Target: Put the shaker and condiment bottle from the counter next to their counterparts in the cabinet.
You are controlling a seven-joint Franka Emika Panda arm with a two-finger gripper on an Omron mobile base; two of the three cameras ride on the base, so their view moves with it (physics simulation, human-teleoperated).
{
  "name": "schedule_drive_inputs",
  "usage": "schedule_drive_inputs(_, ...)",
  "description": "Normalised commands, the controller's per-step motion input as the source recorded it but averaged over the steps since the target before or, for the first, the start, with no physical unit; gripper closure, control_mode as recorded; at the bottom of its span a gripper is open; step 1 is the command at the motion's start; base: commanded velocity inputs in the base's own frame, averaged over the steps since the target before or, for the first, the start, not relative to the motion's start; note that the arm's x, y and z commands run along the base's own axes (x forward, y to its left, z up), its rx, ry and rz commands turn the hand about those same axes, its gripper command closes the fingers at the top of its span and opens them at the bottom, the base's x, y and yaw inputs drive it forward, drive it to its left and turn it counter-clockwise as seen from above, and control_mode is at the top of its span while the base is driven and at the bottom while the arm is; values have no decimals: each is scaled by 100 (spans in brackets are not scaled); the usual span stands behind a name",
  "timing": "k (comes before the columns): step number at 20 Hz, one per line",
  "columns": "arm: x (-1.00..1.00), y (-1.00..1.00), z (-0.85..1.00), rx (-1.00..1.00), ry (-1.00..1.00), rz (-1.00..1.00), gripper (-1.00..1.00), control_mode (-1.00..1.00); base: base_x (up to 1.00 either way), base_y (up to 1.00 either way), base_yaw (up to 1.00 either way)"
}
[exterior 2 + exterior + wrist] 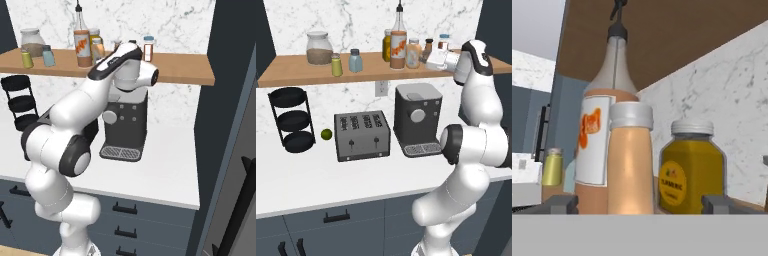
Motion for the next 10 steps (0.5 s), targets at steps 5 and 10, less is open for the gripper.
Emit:
schedule_drive_inputs(5, -12, -23, 15, 2, 0, 0, -100, -100, 0, 0, 0)
schedule_drive_inputs(10, -12, -8, 17, 0, 0, 0, -100, -100, 0, 0, 0)
